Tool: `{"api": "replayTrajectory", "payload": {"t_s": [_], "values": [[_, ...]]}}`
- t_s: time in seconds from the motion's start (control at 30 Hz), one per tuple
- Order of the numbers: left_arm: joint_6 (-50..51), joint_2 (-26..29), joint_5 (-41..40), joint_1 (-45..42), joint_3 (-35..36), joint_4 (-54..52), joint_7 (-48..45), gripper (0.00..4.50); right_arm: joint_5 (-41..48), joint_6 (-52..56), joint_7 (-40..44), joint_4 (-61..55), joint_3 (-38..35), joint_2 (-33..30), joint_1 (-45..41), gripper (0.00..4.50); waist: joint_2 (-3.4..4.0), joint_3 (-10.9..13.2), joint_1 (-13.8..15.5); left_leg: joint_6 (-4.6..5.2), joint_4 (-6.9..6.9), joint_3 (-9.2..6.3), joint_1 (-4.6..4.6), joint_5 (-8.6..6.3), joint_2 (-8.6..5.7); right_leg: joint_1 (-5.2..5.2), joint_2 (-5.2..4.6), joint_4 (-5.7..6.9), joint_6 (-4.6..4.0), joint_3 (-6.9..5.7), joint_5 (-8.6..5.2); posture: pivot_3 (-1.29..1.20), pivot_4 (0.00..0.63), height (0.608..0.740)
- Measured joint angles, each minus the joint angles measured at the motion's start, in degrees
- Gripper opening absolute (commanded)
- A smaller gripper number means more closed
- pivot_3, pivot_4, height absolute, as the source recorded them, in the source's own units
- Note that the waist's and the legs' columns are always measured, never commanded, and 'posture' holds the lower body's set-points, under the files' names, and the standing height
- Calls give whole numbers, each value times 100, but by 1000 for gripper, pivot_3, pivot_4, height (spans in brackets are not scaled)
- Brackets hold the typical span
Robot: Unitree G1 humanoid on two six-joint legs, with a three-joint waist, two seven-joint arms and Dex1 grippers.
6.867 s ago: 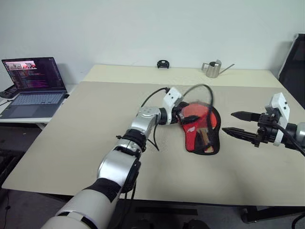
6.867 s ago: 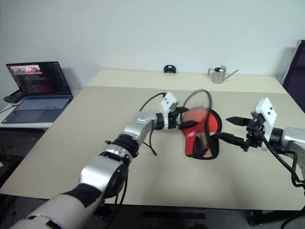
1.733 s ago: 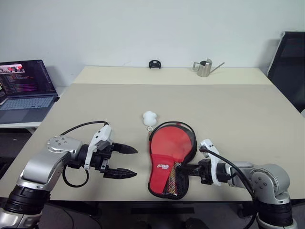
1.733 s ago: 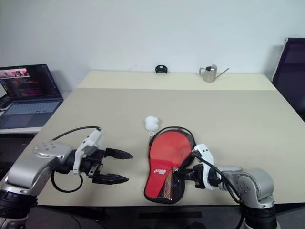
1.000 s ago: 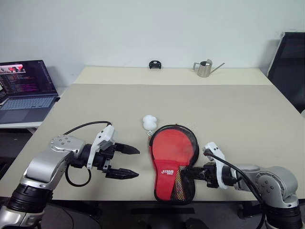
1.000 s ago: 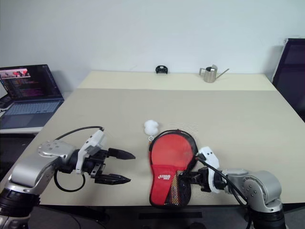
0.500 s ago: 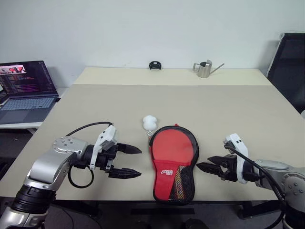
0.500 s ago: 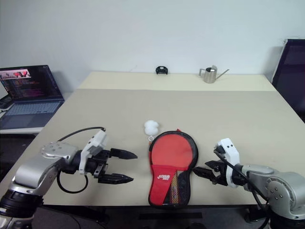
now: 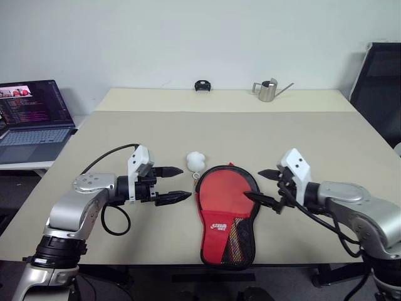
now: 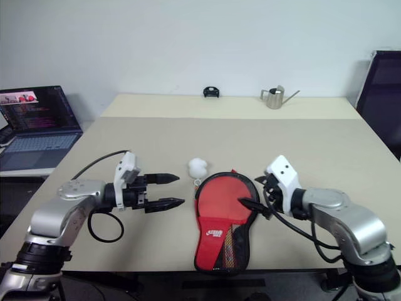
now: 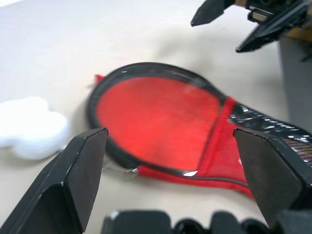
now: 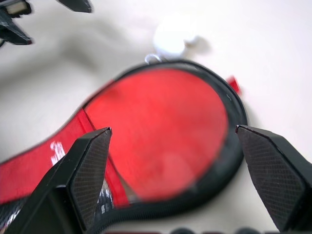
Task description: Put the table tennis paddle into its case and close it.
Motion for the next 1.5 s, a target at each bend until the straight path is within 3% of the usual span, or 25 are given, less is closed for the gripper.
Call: {"api": "replayTrajectory", "payload": {"t_s": [0.13,0.4,0.73,0.93,1.13,1.3,1.5], "values": [[-49,95,108,130,245,116,289,4500,-253,-717,326,552,445,279,-71,4469,-1,0,26,0,3,-3,-1,0,-2,1,-2,-2,0,-2,0,0,150,740],[-22,107,137,102,413,206,633,4500,-567,-1118,900,1527,1201,556,-254,4469,-2,1,35,-1,4,-6,-2,0,-2,1,-2,-1,-1,-4,0,0,150,740],[97,-65,811,-973,-268,1160,936,4500,-1436,-1607,767,2204,1541,750,-343,4469,-2,0,35,-2,10,-5,-1,1,-4,0,0,5,-1,-7,0,0,150,740],[-317,-1165,1494,-2539,-803,3182,1300,4500,-1582,-1603,649,2227,1516,977,-315,4469,-7,-2,90,-2,37,-10,-11,1,-15,4,4,10,6,-15,4,0,150,740],[-1167,-1827,1984,-3447,-975,5275,1313,4500,-1608,-1574,565,2196,1501,1091,-284,4469,-7,-3,21,-3,35,-9,-15,2,-13,-3,2,9,6,-17,4,0,150,740],[-1655,-2113,2329,-3915,-970,6585,1447,4500,-1607,-1508,448,2122,1457,1177,-223,4469,-8,-2,10,-2,35,-7,-15,1,-14,-3,2,9,7,-18,4,0,150,740],[-1939,-2417,2613,-4063,-968,7296,1457,4500,-1608,-1437,326,2065,1433,1259,-187,4469,-8,-2,14,-2,36,-8,-16,1,-16,-3,2,11,7,-17,4,0,150,740]]}}
